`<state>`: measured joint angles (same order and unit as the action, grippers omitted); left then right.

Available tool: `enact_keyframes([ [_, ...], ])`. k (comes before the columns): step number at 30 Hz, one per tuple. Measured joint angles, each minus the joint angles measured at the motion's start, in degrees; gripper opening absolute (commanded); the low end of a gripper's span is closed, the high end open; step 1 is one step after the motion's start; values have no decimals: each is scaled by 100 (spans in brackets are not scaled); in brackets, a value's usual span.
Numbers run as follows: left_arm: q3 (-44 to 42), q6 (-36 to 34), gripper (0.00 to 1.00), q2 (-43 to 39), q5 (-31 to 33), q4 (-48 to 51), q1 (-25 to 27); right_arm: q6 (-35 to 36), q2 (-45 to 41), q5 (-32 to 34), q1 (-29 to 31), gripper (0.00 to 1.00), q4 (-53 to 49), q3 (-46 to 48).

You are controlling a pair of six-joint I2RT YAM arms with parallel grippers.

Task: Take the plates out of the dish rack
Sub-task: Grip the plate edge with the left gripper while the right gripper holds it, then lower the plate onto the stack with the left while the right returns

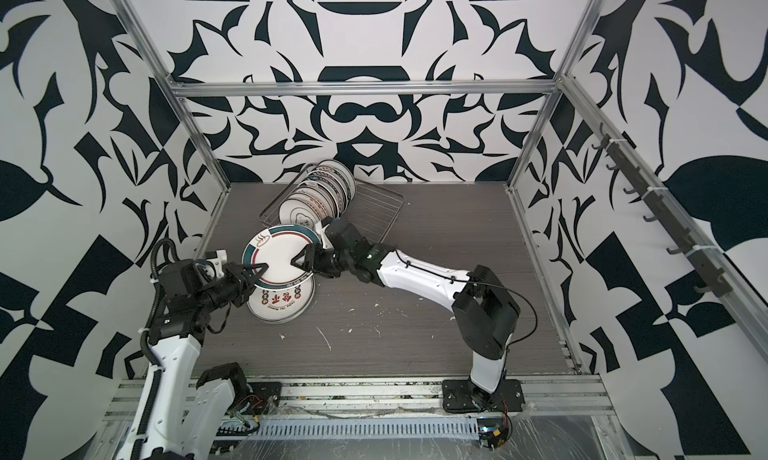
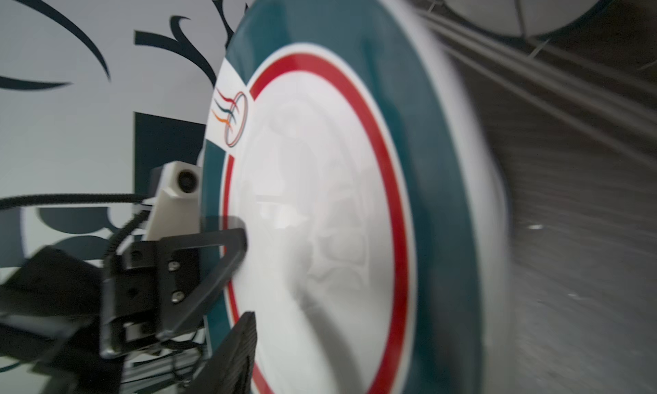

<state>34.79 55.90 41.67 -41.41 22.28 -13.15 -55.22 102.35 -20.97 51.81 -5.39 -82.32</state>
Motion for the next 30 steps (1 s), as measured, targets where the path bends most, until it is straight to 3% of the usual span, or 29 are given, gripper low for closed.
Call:
enact_keyframes([
  [6, 894, -374, 0, 13, 470, 1436, 0, 1849, 87, 1082, -234, 57, -1945, -1462],
  [13, 1471, -828, 0, 11, 1582, 3180, 0, 3377, 439, 1945, -442, 57, -3051, -2138],
  [21, 1086, -876, 0, -76, 2203, 3821, 0, 4371, 1088, 2415, -485, 57, -3501, -2782],
  [30, 678, -859, 0, -144, 2490, 3945, 4, 4708, 1401, 2490, -498, 57, -3720, -3261],
])
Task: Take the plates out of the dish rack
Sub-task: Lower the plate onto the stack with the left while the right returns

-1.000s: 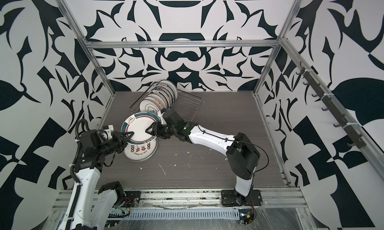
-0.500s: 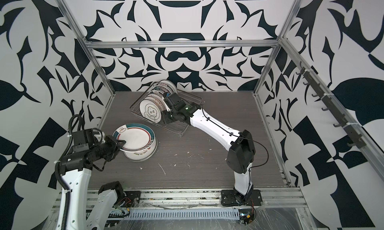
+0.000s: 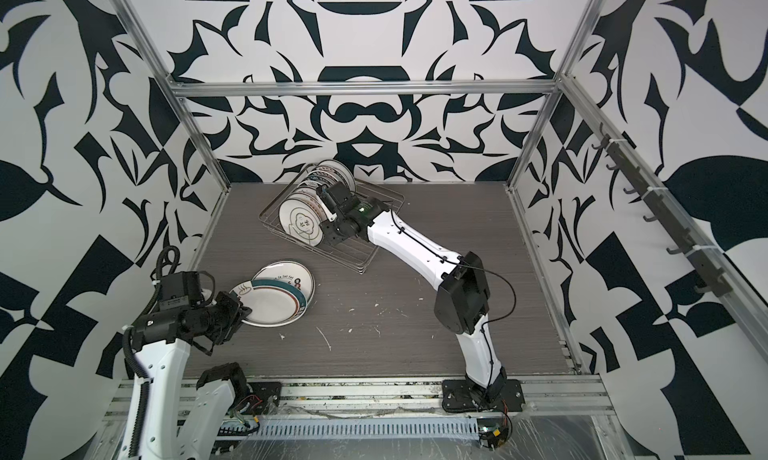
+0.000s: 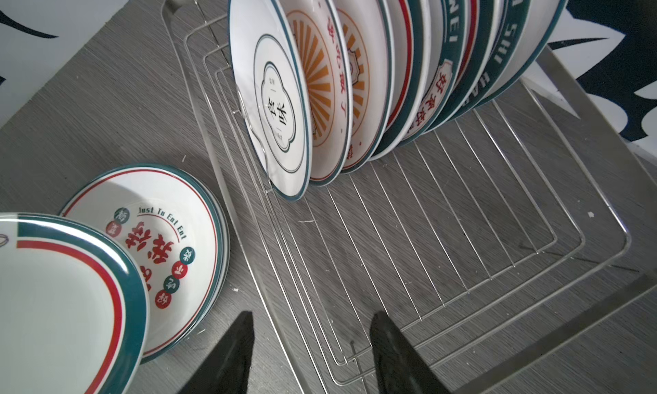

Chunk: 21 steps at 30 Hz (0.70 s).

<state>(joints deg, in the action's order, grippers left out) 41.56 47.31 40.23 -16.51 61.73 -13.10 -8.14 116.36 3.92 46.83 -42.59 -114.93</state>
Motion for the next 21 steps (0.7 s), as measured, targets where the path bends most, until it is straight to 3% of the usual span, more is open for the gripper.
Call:
enact_keyframes([
  [13, -433, 20, 0, -24, 96, -337, 0, 57, 9, -219, -144, 57, 0, -20],
  [17, -575, 63, 4, -50, 96, -535, -2, 46, 9, -339, -188, 57, 4, -20],
  [21, -649, 81, 15, -31, 101, -682, -2, 33, 9, -437, -212, 57, 44, -20],
])
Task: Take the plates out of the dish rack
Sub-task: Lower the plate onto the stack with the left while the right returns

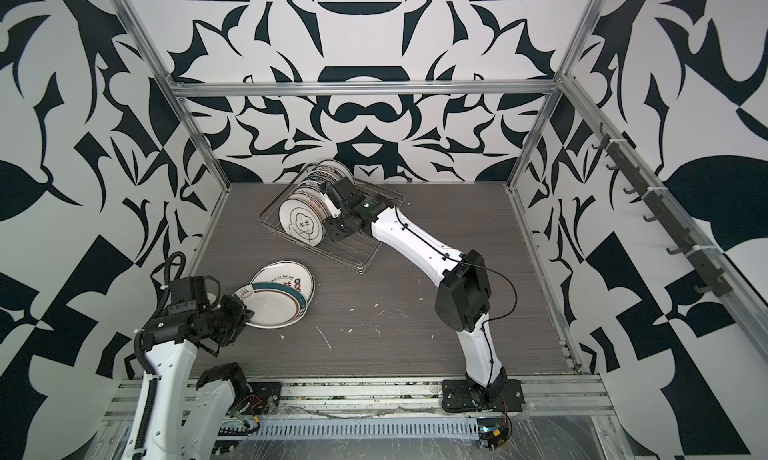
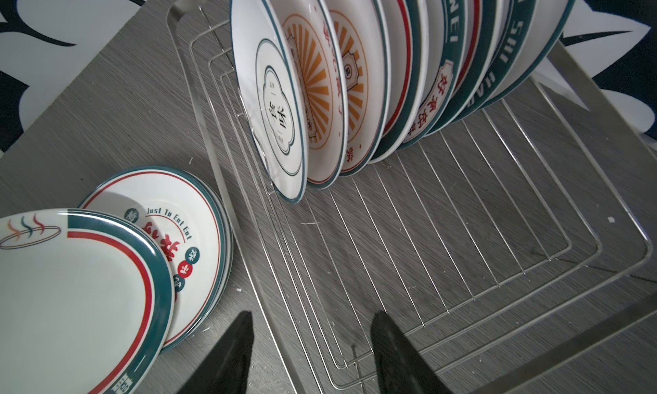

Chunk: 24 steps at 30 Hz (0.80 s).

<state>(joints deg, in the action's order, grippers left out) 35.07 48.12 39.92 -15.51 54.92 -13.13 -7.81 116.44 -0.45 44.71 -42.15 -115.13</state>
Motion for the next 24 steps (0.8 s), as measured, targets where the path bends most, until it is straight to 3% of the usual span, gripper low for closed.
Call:
enact_keyframes([
  [11, -114, -13, 34, 186, 28, -116, 2, -17, 0, -144, -4, 57, 44, 2],
  [24, -243, 28, 45, 531, -22, -549, 2, -17, 0, -201, -39, 57, 46, 4],
])
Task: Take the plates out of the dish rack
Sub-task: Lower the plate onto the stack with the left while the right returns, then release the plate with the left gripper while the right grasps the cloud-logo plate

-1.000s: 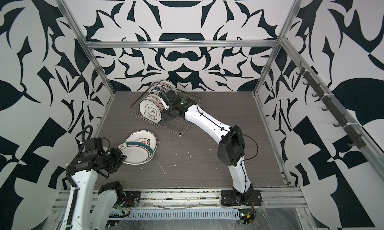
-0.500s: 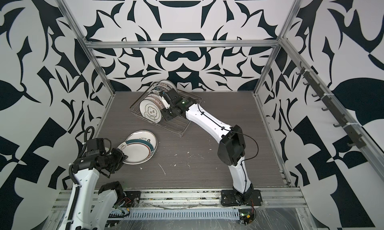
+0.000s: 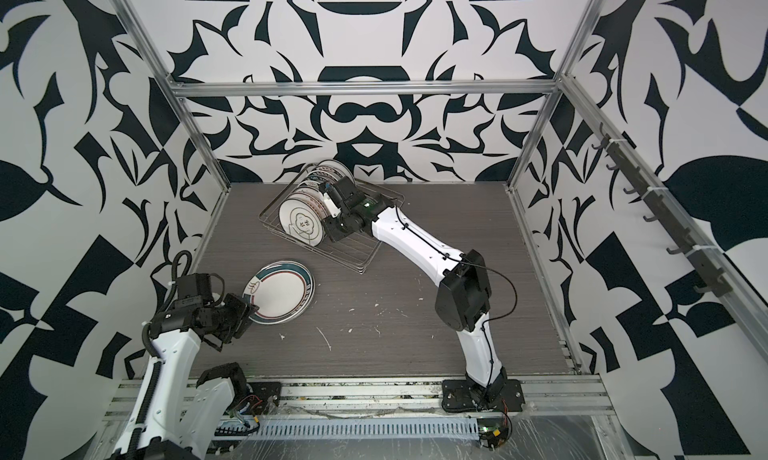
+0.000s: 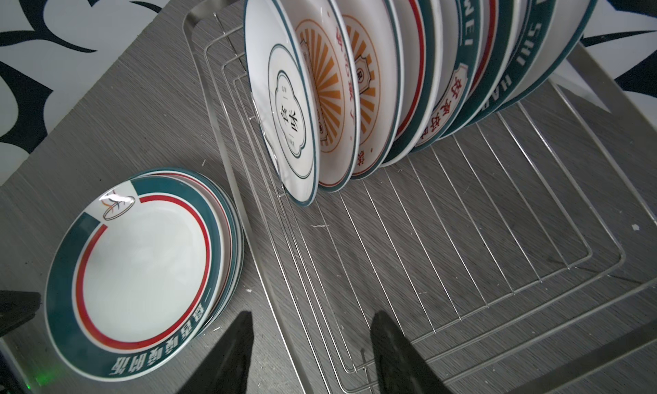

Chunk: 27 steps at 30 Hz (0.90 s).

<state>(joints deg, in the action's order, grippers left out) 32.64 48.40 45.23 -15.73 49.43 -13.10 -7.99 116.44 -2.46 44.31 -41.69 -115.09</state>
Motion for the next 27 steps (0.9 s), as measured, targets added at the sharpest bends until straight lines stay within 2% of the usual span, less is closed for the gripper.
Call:
enact_keyframes([
  [12, -44, 4, 68, 114, -39, -378, 0, 68, 15, -133, -31, 57, 0, -2],
  [19, 20, -46, 76, -168, -31, -625, 0, 334, 306, -192, -46, 57, 129, -90],
  [27, 651, -264, 84, -52, 57, -1075, 0, 669, 938, -470, -85, 57, 452, -623],
])
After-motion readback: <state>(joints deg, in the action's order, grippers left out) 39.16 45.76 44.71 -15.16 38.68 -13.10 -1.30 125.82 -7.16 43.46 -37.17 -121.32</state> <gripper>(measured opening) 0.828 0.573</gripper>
